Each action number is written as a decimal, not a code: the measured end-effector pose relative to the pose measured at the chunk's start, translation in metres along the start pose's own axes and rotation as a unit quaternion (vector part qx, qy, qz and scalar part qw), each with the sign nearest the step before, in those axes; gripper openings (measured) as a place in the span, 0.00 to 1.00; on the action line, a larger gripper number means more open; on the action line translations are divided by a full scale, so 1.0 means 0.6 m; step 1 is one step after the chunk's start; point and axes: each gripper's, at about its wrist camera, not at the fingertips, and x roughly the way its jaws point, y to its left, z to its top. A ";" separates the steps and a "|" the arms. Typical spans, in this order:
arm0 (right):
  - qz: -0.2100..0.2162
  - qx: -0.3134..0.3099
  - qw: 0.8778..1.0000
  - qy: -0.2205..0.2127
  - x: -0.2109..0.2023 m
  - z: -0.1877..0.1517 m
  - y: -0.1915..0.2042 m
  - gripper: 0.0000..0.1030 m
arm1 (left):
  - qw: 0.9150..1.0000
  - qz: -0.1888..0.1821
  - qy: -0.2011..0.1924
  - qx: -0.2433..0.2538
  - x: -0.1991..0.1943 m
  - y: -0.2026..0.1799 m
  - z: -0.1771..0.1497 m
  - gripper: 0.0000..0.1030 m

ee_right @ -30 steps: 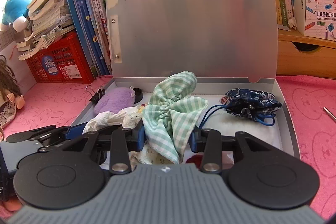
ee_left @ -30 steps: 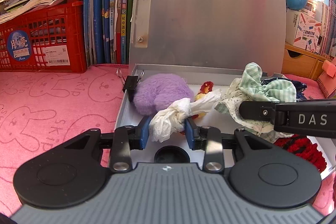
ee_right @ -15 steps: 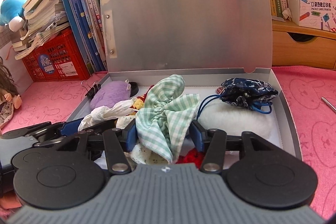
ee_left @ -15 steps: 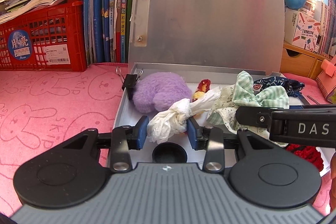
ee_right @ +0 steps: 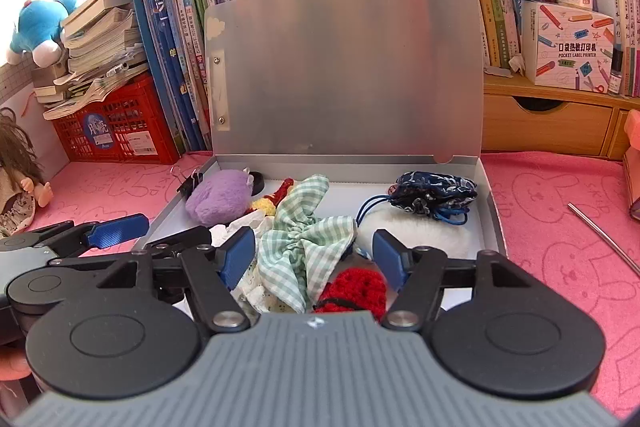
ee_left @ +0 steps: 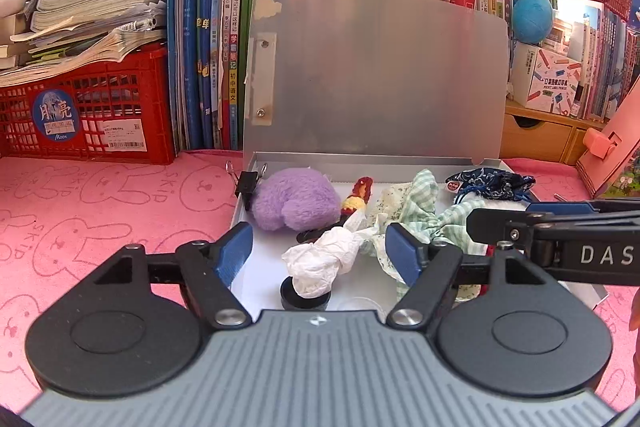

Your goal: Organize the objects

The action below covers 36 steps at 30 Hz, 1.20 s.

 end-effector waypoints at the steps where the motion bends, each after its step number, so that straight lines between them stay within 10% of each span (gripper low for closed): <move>1: -0.001 0.000 1.000 -0.002 -0.008 -0.002 -0.002 0.76 | 1.000 -0.005 -0.001 -0.001 -0.009 -0.002 -0.001 0.80; 17: -0.033 -0.002 0.999 -0.017 -0.121 -0.083 -0.003 0.95 | 0.999 0.024 -0.032 -0.002 -0.137 -0.019 -0.058 0.97; 36: -0.053 -0.017 0.998 -0.017 -0.215 -0.200 0.013 0.99 | 0.999 0.023 0.042 -0.023 -0.210 -0.009 -0.193 0.98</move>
